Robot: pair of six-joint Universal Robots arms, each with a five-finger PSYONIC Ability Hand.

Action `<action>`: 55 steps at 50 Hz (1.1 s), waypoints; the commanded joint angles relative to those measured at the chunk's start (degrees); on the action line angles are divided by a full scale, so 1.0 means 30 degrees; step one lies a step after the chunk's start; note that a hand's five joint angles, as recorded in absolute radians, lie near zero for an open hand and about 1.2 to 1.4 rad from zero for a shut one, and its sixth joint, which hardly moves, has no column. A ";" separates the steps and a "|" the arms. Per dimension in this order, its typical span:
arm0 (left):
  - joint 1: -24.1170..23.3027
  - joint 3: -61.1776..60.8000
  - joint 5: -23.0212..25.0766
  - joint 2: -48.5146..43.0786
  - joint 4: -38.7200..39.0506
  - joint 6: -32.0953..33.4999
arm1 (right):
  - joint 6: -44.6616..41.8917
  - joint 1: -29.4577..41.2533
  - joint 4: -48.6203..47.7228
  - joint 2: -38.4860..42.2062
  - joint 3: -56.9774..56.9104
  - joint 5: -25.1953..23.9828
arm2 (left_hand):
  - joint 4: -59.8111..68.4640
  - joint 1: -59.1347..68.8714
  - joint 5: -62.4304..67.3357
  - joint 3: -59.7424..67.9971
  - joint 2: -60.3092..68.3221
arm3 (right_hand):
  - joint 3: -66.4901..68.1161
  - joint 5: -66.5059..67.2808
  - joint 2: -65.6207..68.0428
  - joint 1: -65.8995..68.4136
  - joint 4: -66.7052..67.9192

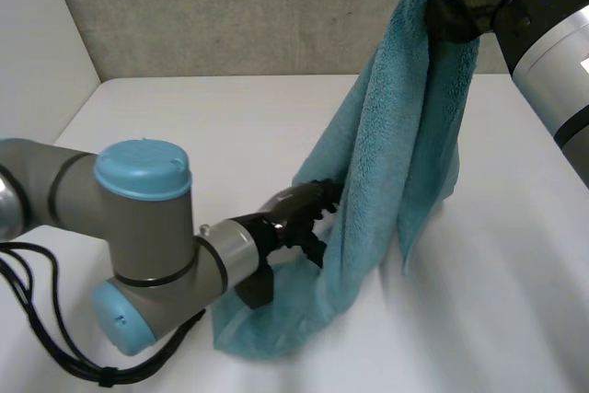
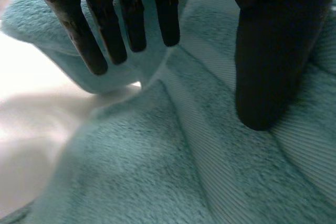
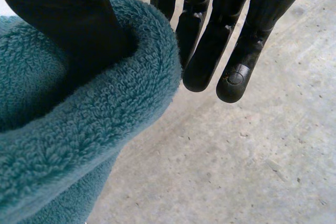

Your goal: Fold the laundry

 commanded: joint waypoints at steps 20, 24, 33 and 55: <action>0.0555 0.1182 0.0461 -0.0205 0.1216 -0.2717 | -0.0296 0.0170 -0.0220 0.0661 0.0458 -0.0142 | 1.8752 1.8727 1.8658 1.8488 1.8587 | 0.3988 0.4770 0.4030 0.8055 0.3886; 0.2672 0.0712 -0.1832 0.1326 0.1245 -0.2452 | -0.0471 -0.0384 -0.0045 0.1157 0.0516 -0.0142 | 1.8752 1.8727 1.8658 1.8488 1.8587 | 0.3988 0.4770 0.4030 0.8055 0.3886; 0.5250 -0.0548 -0.3619 0.3904 0.1070 0.1093 | -0.1438 -0.0768 0.0102 0.2623 0.0868 0.0063 | 1.8752 1.8727 1.8658 1.8488 1.8587 | 0.3988 0.4770 0.4030 0.8055 0.3886; 0.2233 -0.2511 -0.0953 0.3553 0.1070 0.1561 | 0.0466 -0.0592 0.0278 0.0691 -0.1444 -0.1133 | 0.3003 0.2979 0.2910 0.2739 0.2839 | 0.3988 0.4770 0.4030 0.8055 0.3886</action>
